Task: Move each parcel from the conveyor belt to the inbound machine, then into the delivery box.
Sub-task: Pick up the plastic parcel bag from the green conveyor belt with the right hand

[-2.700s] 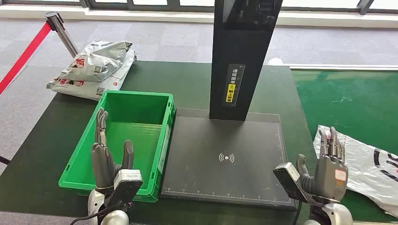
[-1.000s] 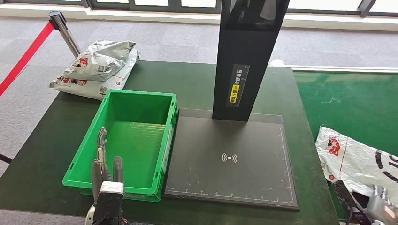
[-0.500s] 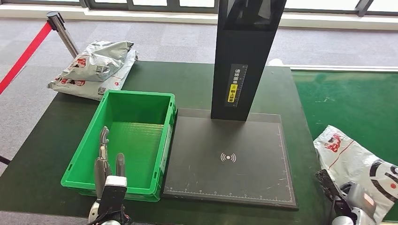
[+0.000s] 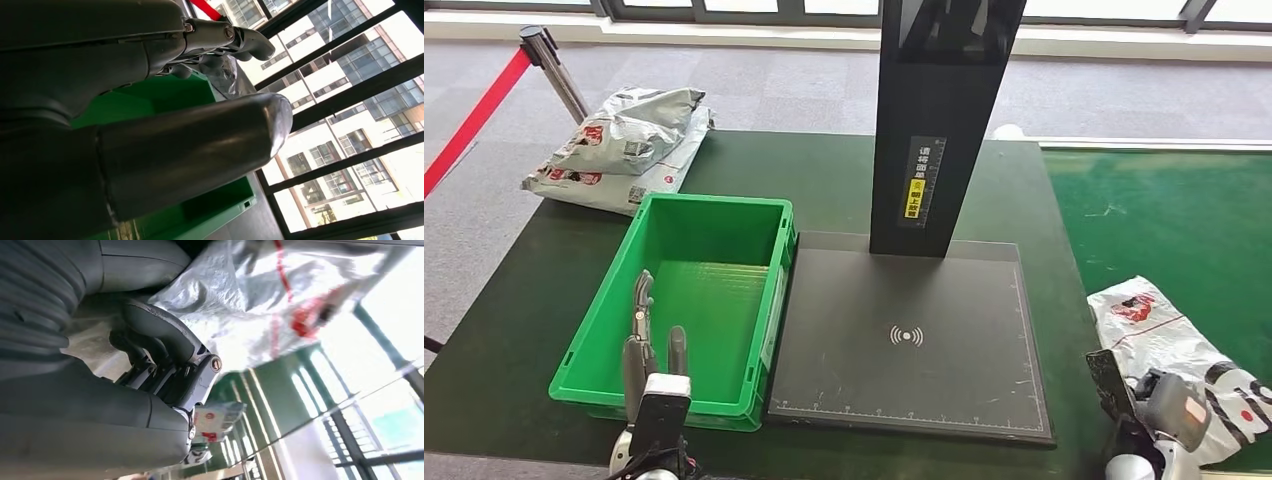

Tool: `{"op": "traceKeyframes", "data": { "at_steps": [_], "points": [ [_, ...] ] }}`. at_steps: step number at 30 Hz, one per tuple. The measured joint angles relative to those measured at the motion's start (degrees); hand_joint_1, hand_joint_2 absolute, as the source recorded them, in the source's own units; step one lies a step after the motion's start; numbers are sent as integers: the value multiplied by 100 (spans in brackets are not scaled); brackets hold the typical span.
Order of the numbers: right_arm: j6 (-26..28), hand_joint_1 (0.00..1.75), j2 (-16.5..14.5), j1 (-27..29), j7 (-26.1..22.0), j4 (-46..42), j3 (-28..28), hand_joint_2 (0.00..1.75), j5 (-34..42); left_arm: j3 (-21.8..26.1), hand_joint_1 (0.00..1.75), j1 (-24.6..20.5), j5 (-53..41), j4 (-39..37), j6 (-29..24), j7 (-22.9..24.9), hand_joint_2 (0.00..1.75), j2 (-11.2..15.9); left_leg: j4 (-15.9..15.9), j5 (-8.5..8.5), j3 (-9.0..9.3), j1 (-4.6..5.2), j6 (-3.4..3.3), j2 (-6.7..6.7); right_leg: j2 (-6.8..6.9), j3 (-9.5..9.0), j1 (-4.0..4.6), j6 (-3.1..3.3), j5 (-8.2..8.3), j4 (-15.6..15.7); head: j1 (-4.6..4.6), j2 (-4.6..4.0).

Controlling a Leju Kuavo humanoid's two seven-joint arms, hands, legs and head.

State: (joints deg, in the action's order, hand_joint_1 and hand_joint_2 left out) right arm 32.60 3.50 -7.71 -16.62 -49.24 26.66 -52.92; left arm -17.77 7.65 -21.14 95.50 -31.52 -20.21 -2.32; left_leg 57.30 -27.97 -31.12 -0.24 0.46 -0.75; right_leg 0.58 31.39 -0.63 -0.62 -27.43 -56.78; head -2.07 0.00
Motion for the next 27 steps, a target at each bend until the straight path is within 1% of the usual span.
{"op": "traceKeyframes", "data": {
  "at_steps": [2,4,6,9,11,13,19,24,27],
  "points": [
    [-91,175,-207,238,-66,-860,-205,175,471,0,0,-48,4,-16,0,-3,0,4,-1,9,16,0,12,11,9,11,0,4,-2,-7,0,0],
    [-141,175,-355,397,-32,-1530,-384,175,612,0,0,-85,4,-37,0,-4,0,4,-3,14,13,-1,19,19,15,16,0,6,-4,-10,0,0],
    [-150,175,-444,491,-14,-1988,-508,175,661,0,0,-102,4,-51,0,-8,0,5,-4,13,13,-2,19,19,15,16,0,8,-5,-10,0,0],
    [-128,175,-506,580,-56,-2380,-611,175,755,0,0,-111,5,-58,0,-20,0,8,-4,12,11,-6,18,18,15,16,-4,9,-6,-10,2,0],
    [-69,175,-552,647,-195,-2598,-671,175,860,0,0,-114,16,-60,-2,-26,0,10,-4,12,10,-6,18,18,15,16,-6,9,-6,-9,2,0],
    [0,175,-638,745,-316,-2893,-778,175,924,0,0,-114,30,-62,-12,-31,0,11,-3,12,10,-5,17,18,15,16,-8,9,-6,-9,2,0],
    [252,175,-924,994,-432,-3883,-1161,175,1138,0,0,-105,-14,-51,-25,11,0,-5,-3,12,11,-6,17,19,17,16,-7,9,-6,-10,0,0],
    [363,175,-971,1117,-586,-4375,-1295,175,1389,0,0,-76,-54,-28,-33,38,0,-29,-4,12,10,-6,17,18,15,15,-7,9,-6,-9,1,0],
    [357,175,-971,1142,-948,-4497,-1437,175,1778,0,0,-57,-61,-23,-68,35,0,-39,-4,11,4,-5,17,18,16,14,-8,9,-6,-9,1,0]
  ]
}}
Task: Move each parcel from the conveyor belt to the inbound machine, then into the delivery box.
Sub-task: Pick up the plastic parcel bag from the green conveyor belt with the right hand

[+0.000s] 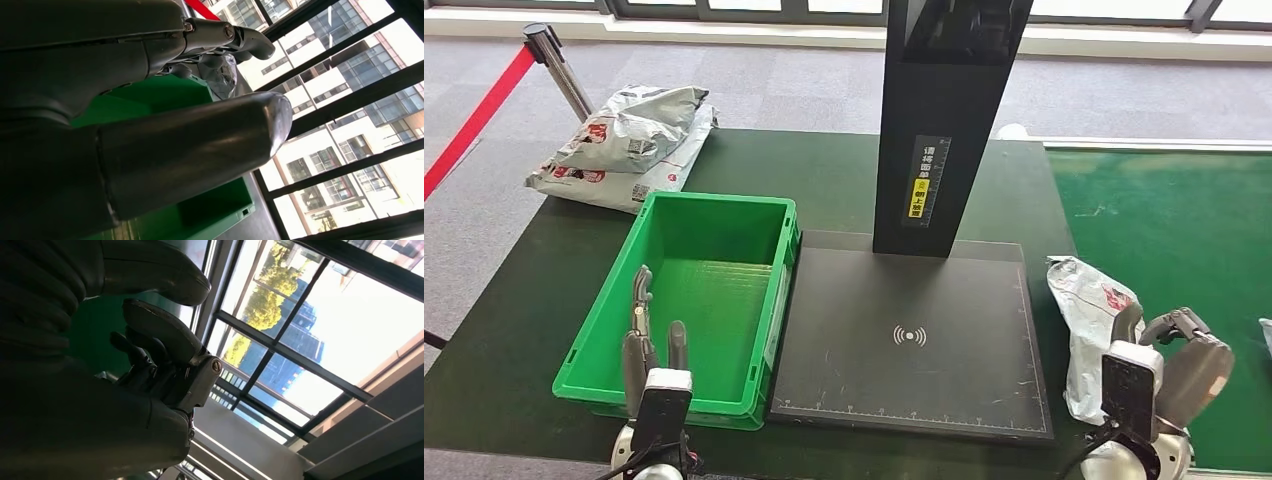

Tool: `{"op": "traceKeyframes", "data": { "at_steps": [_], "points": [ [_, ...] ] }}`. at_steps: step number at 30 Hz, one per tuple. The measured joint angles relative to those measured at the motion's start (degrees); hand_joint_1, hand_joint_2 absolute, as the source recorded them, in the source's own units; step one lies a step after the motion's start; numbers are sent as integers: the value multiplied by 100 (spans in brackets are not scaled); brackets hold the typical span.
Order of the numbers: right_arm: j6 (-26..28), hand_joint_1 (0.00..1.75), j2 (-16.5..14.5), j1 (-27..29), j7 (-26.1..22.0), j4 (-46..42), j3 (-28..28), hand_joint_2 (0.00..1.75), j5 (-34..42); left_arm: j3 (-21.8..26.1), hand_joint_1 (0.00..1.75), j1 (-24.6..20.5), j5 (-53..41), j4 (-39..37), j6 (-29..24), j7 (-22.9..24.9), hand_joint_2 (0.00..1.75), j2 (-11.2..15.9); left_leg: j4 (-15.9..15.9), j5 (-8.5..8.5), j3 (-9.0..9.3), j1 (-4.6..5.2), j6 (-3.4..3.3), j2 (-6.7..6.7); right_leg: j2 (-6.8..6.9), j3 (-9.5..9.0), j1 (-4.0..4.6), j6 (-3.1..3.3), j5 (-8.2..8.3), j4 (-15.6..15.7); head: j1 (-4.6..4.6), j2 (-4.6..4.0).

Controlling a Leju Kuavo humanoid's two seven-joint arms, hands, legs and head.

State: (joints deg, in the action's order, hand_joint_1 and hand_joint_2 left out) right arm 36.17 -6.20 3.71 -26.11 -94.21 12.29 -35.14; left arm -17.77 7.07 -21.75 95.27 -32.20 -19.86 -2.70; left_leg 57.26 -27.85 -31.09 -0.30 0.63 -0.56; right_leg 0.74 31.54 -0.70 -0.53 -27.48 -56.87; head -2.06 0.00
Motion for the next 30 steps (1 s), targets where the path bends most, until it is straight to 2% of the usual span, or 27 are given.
{"op": "traceKeyframes", "data": {
  "at_steps": [4,8,9,12,13,16,18,21,25,30],
  "points": [
    [-284,175,2,-232,-409,-6,-527,175,502,0,0,-4,109,1,22,-49,0,1,-1,-1,-24,0,1,-8,-4,1,1,1,0,0,-1,0],
    [-956,175,-20,-722,-653,209,-1368,175,1085,-40,0,-139,256,-44,169,-77,0,1,0,15,4,-1,6,-5,-3,5,8,11,10,-4,1,0],
    [-1087,158,-32,-829,-678,281,-1611,175,1162,-60,0,-186,285,-72,193,-83,0,1,0,18,3,-1,7,-3,-2,6,8,12,12,-5,0,0],
    [-1166,27,-87,-1150,-428,566,-2371,175,938,-118,0,-356,345,-225,237,-104,0,-5,-1,21,3,-2,10,-2,-2,9,10,14,13,-9,-1,0],
    [-1085,0,-110,-1271,-143,719,-2603,175,719,-140,0,-414,356,-288,242,-113,0,-13,-1,22,4,-2,12,-3,-3,10,11,15,13,-9,-1,0],
    [-686,0,-156,-1475,903,1302,-2968,175,-120,-199,0,-489,356,-415,238,-136,0,-68,0,24,2,-6,13,8,6,10,11,17,14,-8,-1,0],
    [-468,0,-157,-1484,1260,1671,-2986,175,-453,-210,0,-462,316,-452,225,-127,0,-99,0,24,-3,-8,12,19,14,11,9,17,14,-7,0,0],
    [-387,0,-130,-1446,1499,2053,-2858,175,-691,-210,0,-390,212,-465,221,-87,0,-114,2,21,-6,-4,10,16,8,16,6,16,14,-4,0,0],
    [-570,0,36,-1143,2523,2269,-2356,175,-1357,-211,0,-316,44,-450,402,14,0,-153,5,15,-12,-2,0,36,33,12,4,11,10,8,-2,0],
    [-829,0,186,-790,2379,2397,-1509,175,-1599,-210,0,-229,-37,-419,473,51,0,-192,5,10,-24,-1,-5,19,20,21,4,8,12,8,1,0]
  ]
}}
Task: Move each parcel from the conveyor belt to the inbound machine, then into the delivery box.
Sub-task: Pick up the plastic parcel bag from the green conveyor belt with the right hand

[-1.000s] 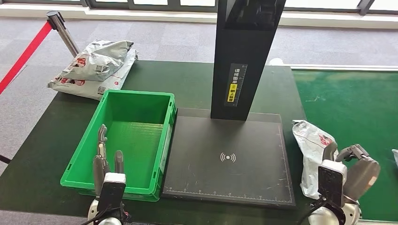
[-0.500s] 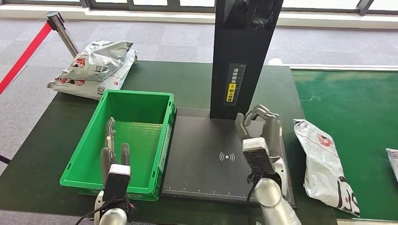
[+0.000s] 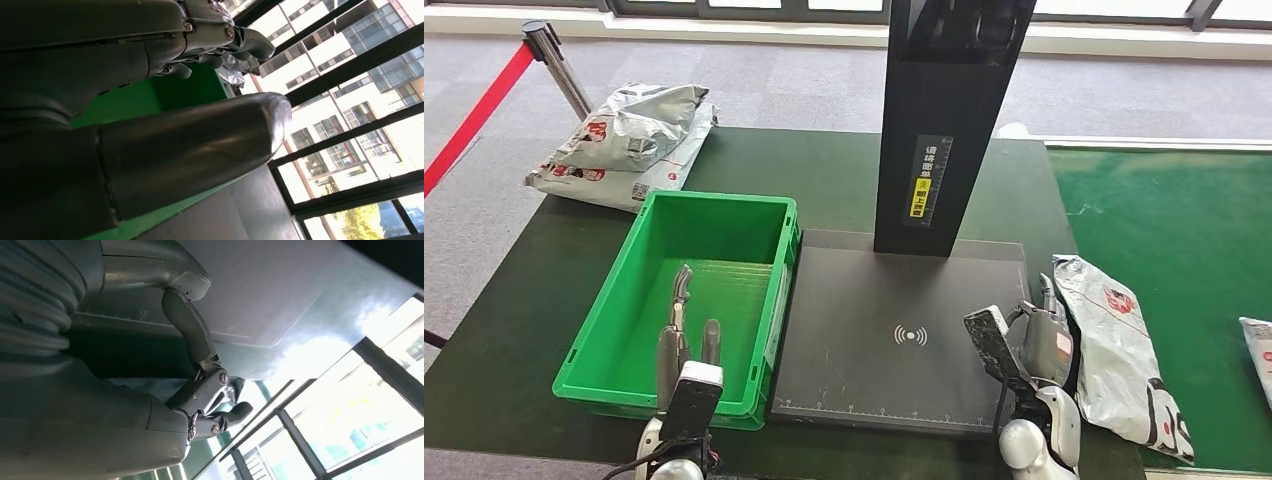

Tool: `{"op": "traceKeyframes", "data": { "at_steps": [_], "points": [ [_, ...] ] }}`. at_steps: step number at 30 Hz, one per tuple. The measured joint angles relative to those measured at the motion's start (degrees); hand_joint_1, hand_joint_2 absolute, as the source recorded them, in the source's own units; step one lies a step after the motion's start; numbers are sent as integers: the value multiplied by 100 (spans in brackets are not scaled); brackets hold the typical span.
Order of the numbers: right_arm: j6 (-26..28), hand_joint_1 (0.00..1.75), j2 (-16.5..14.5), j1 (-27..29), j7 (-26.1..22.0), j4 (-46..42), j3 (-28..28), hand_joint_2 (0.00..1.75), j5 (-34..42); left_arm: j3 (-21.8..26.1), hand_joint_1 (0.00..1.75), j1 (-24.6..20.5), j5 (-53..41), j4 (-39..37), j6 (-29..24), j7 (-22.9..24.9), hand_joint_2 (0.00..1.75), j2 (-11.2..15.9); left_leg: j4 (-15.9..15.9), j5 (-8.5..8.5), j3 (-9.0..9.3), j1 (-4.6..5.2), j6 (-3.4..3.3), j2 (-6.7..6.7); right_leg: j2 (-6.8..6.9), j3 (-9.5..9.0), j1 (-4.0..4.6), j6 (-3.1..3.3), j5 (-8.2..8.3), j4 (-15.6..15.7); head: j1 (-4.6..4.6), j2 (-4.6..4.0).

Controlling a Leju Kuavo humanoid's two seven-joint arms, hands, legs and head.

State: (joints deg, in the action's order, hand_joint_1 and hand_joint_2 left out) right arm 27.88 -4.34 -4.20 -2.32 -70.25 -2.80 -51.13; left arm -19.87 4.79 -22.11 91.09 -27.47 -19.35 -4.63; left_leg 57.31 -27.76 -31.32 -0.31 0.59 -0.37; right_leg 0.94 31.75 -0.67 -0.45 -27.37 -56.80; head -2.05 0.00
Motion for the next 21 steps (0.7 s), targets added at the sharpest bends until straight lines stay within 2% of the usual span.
{"op": "traceKeyframes", "data": {
  "at_steps": [9,15,21],
  "points": [
    [-32,0,2,245,274,-55,596,175,-233,0,0,2,-34,21,183,31,0,-57,0,1,4,0,1,-4,-5,3,3,0,0,-1,-1,0],
    [-17,0,-55,758,361,-1045,1455,175,-774,14,0,95,-91,196,279,121,0,-95,0,-3,-3,0,-2,3,-2,3,0,0,-1,0,0,0],
    [-302,0,-62,799,374,-1341,1977,175,-934,45,0,221,-64,352,233,117,0,-95,0,-3,-1,1,-4,-1,-5,3,-1,-2,0,1,0,0]
  ]
}}
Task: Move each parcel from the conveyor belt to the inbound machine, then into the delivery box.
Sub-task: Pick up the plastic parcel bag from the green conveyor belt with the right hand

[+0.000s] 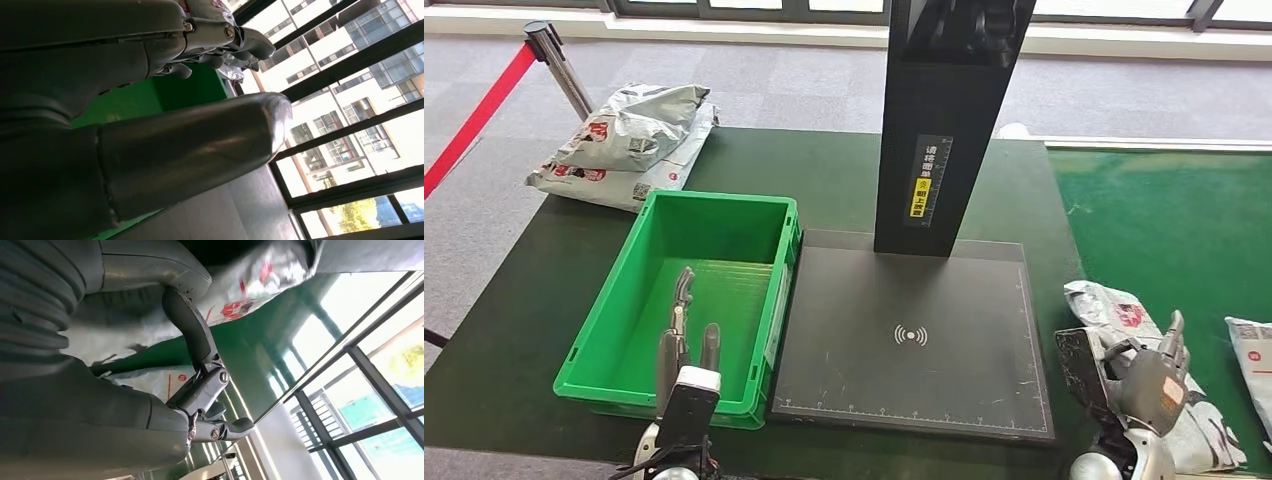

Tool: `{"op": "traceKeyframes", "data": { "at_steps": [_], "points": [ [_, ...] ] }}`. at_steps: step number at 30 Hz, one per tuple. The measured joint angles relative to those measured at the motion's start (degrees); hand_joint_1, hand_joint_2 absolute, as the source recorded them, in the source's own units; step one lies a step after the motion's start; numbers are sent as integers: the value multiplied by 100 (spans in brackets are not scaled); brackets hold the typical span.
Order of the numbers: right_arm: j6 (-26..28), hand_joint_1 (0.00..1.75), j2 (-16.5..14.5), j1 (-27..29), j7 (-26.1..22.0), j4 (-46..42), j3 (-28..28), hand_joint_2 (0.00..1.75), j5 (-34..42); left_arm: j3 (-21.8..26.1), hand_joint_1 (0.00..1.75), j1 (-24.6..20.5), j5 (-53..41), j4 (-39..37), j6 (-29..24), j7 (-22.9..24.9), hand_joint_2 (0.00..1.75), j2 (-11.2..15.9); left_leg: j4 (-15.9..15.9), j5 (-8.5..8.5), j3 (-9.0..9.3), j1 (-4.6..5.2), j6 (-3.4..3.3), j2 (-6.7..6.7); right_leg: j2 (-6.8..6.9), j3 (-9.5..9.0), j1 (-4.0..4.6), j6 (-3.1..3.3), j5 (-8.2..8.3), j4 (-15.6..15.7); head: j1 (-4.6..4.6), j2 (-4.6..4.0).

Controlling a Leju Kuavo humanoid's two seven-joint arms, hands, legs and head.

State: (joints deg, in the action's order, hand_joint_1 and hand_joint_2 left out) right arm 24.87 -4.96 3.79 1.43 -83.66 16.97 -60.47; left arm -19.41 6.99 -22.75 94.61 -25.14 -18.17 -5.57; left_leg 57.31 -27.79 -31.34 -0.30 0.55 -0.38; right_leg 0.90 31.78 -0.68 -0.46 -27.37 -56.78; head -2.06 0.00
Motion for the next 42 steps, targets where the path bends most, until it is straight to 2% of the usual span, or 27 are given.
{"op": "traceKeyframes", "data": {
  "at_steps": [6,14,18,20,23,26,29,37,41,42],
  "points": [
    [-140,0,-1,-45,-392,35,102,175,133,96,0,-23,60,30,1,-2,0,-2,0,4,4,-1,1,-1,-2,-1,2,0,3,-2,-1,0],
    [-151,0,0,-77,-486,39,102,175,192,119,0,-36,65,30,-2,-10,0,-3,0,5,3,-1,2,0,-1,-1,2,0,3,-3,1,0],
    [-107,0,31,-144,-828,23,88,175,510,119,0,-36,213,22,-93,-80,0,10,0,4,0,-1,1,-1,-2,-2,0,-1,3,-3,-1,0],
    [-377,0,147,-302,-613,49,66,175,557,119,0,-43,289,-5,-147,-113,0,27,0,4,5,0,1,-5,-5,-2,0,-2,4,-2,-1,0],
    [-1424,0,460,-512,310,339,56,175,284,116,0,-85,342,-106,-162,-132,0,54,3,7,9,0,-3,3,6,-10,0,-4,5,1,0,0],
    [-2092,0,720,-531,772,922,56,175,-181,114,0,-157,364,-214,-130,-98,0,70,5,9,6,2,-6,13,16,-13,-2,-6,6,1,0,0],
    [-2214,0,851,-509,855,1330,56,175,-383,114,0,-217,362,-273,-116,-51,0,76,5,7,7,2,-6,8,9,-12,-1,-7,7,1,-1,0],
    [-2291,0,958,-570,883,1558,56,175,-471,114,0,-241,344,-311,-104,-10,0,87,5,5,15,-1,-4,-4,-5,-14,4,-6,6,1,0,0],
    [-2669,0,1018,-618,992,1698,60,175,-644,114,0,-239,299,-328,-75,54,0,101,5,4,28,-3,-5,-8,-9,-26,4,-8,7,5,-1,0],
    [-2824,44,1027,-630,979,1743,61,175,-692,114,0,-233,271,-328,-54,82,0,109,5,3,37,-6,-6,-11,-12,-33,5,-9,7,9,-1,0]
  ]
}}
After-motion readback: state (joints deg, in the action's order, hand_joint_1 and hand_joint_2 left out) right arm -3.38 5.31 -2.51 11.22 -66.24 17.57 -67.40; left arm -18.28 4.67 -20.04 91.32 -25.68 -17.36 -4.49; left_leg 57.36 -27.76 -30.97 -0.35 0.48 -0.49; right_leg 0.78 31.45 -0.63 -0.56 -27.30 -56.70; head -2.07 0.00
